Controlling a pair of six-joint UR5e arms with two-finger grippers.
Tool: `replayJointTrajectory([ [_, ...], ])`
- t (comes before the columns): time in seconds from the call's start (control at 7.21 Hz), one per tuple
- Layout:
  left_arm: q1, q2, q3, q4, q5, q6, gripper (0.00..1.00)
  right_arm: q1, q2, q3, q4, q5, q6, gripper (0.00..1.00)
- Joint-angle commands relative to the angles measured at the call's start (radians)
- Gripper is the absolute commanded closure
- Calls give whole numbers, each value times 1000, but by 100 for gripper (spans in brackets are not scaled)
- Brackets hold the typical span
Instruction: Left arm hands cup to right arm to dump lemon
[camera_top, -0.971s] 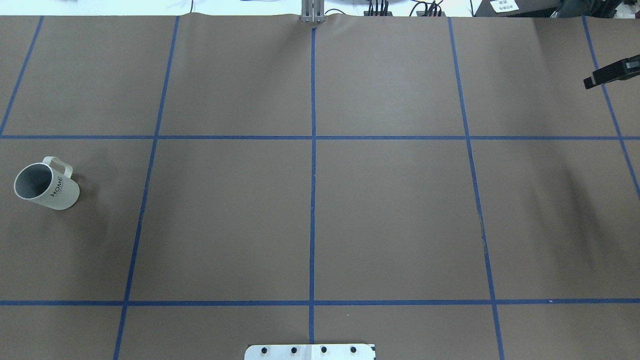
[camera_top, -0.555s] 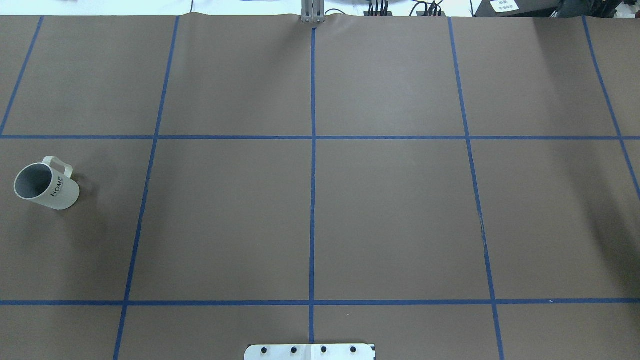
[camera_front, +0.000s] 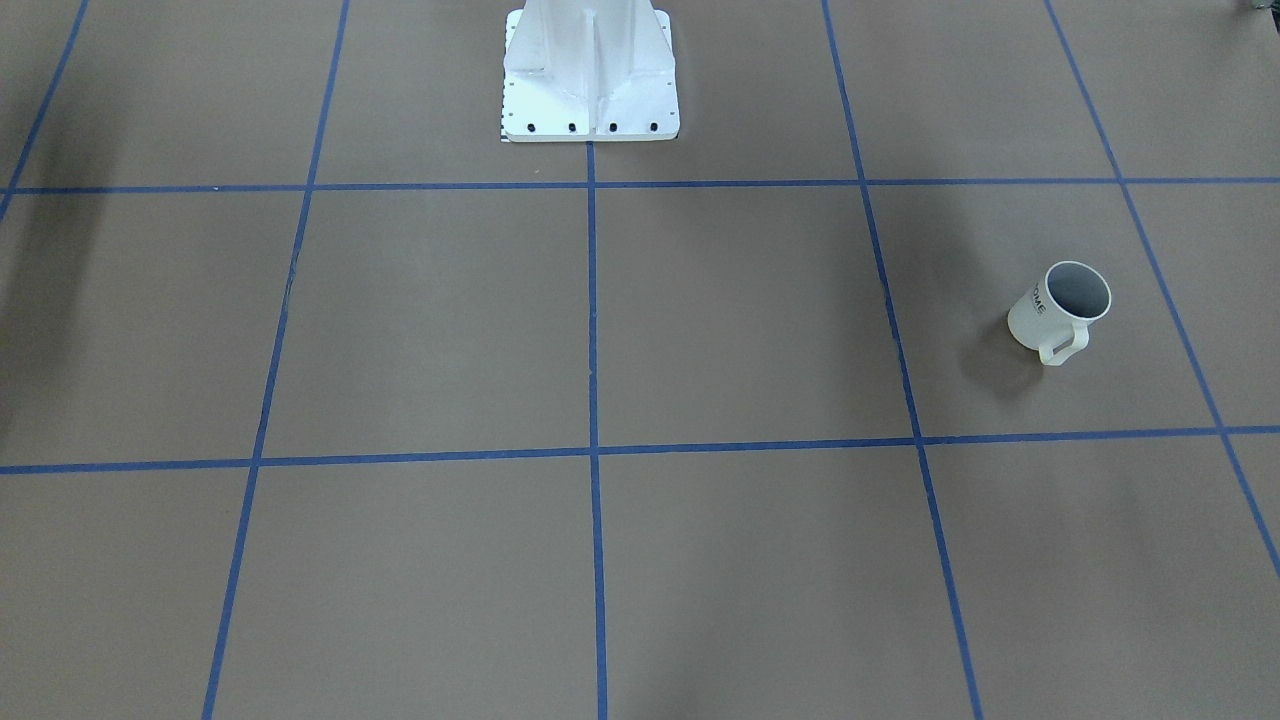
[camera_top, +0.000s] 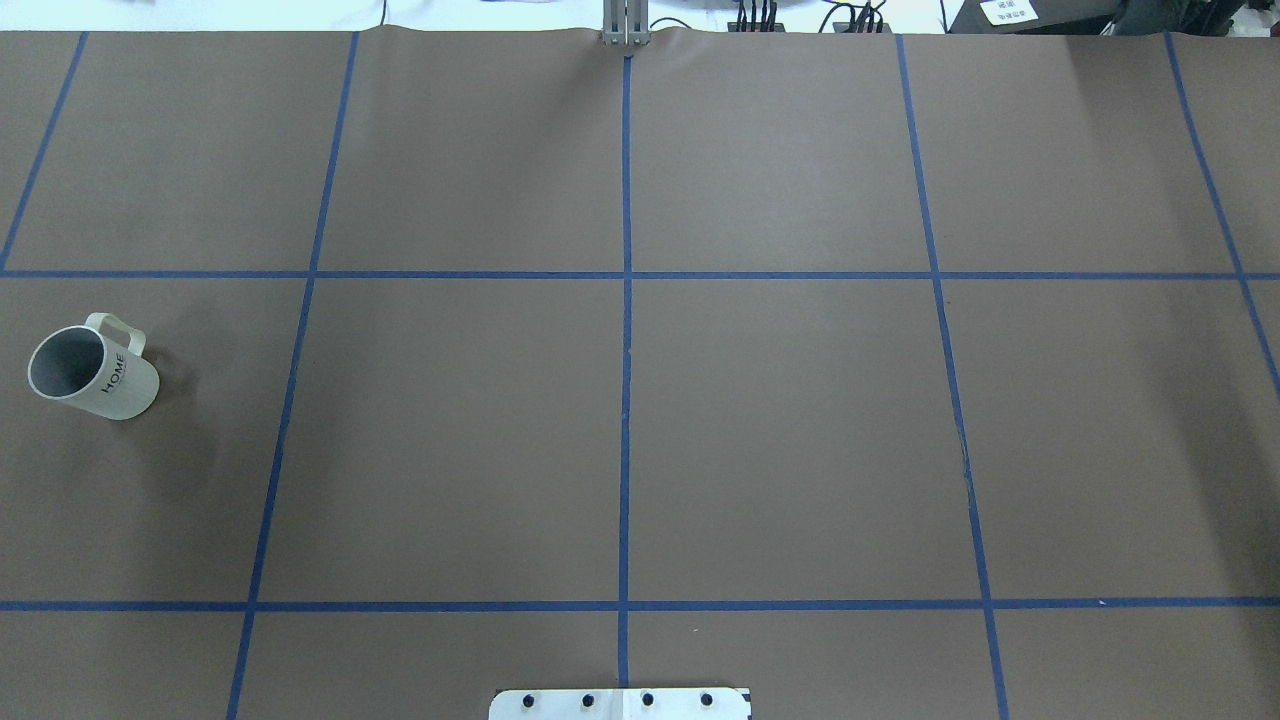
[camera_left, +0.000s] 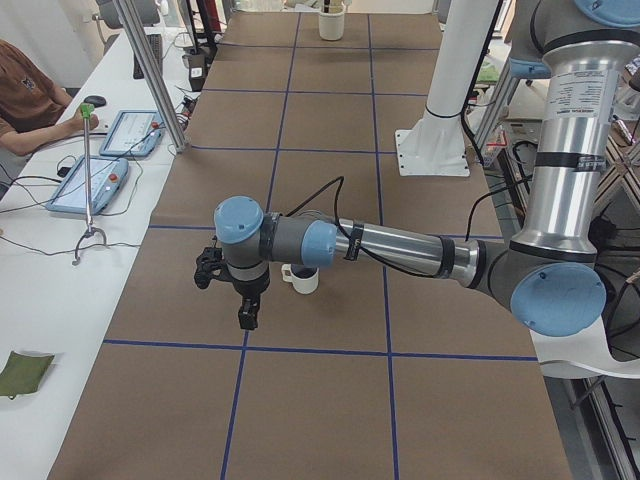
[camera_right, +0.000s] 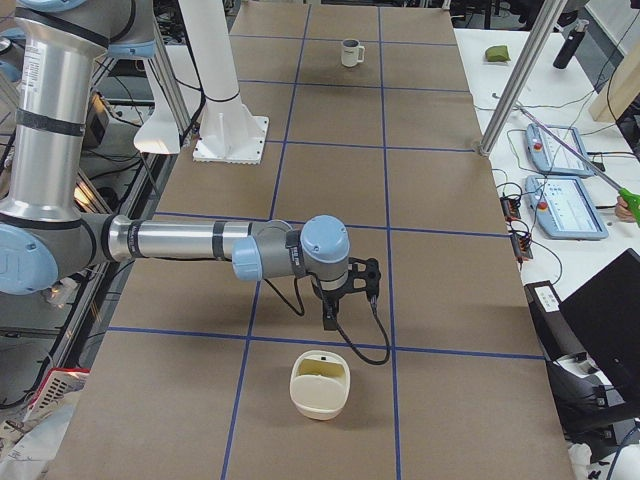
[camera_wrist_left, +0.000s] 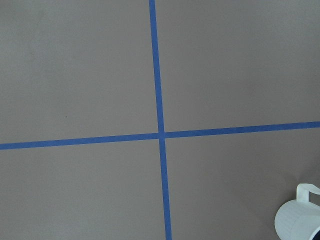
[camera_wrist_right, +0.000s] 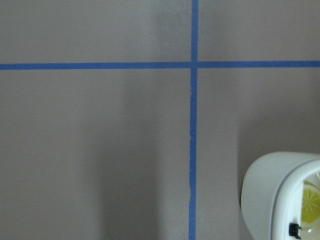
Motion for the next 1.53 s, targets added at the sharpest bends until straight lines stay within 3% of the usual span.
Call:
replayJointTrajectory([
  [0.0,0,55,-1,1,-35,0,0,25,-32,13,15,-20,-2,0],
  [0.42,2,40,4,2,-79,-2,0,-55,20,10,-38,-103,-10,0],
  [0.56,2,49,-10,2,-97,0,0,-57,31,17,-100,-103,-16,0],
  [1.39,2,83,-25,-19,-51,1,0,-60,38,13,-89,-89,-25,0],
])
